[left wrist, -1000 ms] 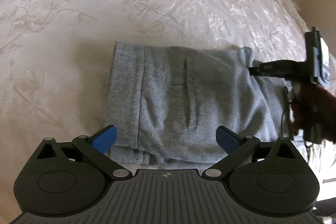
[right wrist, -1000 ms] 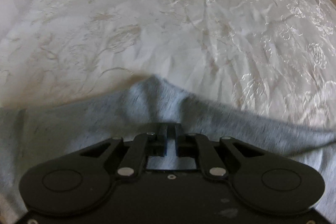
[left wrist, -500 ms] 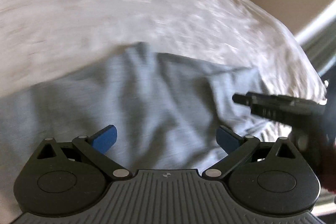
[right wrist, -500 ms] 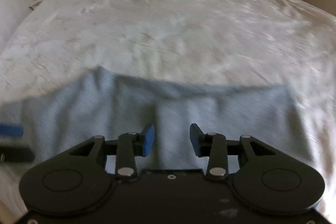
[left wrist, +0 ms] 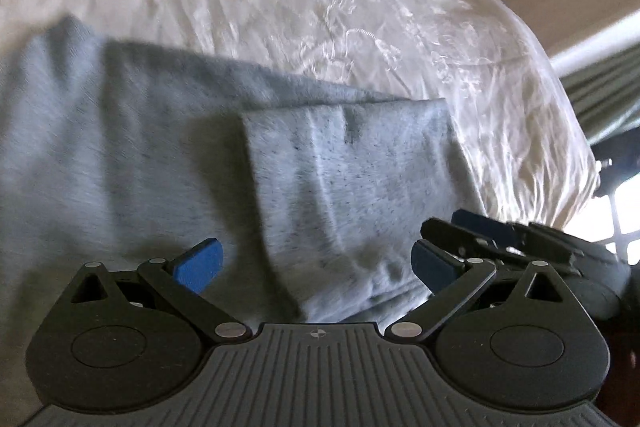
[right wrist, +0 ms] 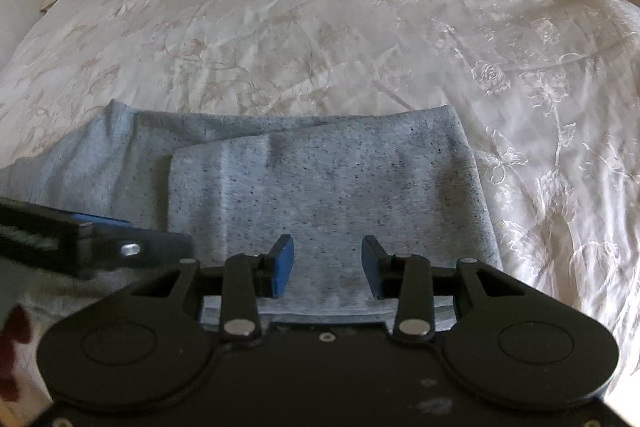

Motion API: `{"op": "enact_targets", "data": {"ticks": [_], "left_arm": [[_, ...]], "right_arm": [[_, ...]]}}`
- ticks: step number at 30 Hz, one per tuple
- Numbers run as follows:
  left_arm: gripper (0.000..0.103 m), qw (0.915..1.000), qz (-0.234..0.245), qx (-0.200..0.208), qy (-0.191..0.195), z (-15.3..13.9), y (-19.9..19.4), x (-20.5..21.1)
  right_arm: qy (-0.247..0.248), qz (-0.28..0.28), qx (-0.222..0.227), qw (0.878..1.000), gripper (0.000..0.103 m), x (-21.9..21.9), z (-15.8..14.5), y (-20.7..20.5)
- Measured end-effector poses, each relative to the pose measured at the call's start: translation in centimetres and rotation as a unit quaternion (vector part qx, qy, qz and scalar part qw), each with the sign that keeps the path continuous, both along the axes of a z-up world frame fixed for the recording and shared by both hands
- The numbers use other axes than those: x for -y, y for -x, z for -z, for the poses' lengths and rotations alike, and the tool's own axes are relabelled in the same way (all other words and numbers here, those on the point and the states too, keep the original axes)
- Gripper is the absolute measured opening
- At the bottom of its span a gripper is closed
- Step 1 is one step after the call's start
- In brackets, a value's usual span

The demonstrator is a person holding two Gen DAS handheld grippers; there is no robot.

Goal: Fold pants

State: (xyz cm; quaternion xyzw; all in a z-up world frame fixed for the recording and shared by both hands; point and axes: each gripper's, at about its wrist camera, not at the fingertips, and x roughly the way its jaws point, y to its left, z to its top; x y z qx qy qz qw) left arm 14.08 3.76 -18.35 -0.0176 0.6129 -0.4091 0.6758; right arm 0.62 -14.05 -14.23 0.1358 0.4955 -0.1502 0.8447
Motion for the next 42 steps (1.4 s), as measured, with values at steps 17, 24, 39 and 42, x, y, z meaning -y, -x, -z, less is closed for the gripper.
{"op": "enact_targets", "data": {"ticks": [17, 24, 39, 42], "left_arm": [[0.096, 0.9944, -0.089, -0.057, -0.003, 2.7, -0.6, 2.6], [0.016, 0.9955, -0.091, -0.012, -0.024, 0.5, -0.1, 1.7], [0.029, 0.9902, -0.103, -0.042, -0.085, 1.5, -3.9, -3.3], [0.041, 0.9911, -0.108, -0.017, -0.076, 0.1, -3.7, -4.0]], "right_arm": [[-0.037, -0.044, -0.001, 0.998, 0.04, 5.3, 1.4, 0.0], [-0.043, -0.023, -0.013, 0.999, 0.04, 4.9, 2.0, 0.5], [-0.059, -0.038, -0.045, 0.997, 0.04, -0.6, 4.2, -2.4], [-0.054, -0.036, -0.043, 0.997, 0.04, -0.5, 3.7, -2.6]]}}
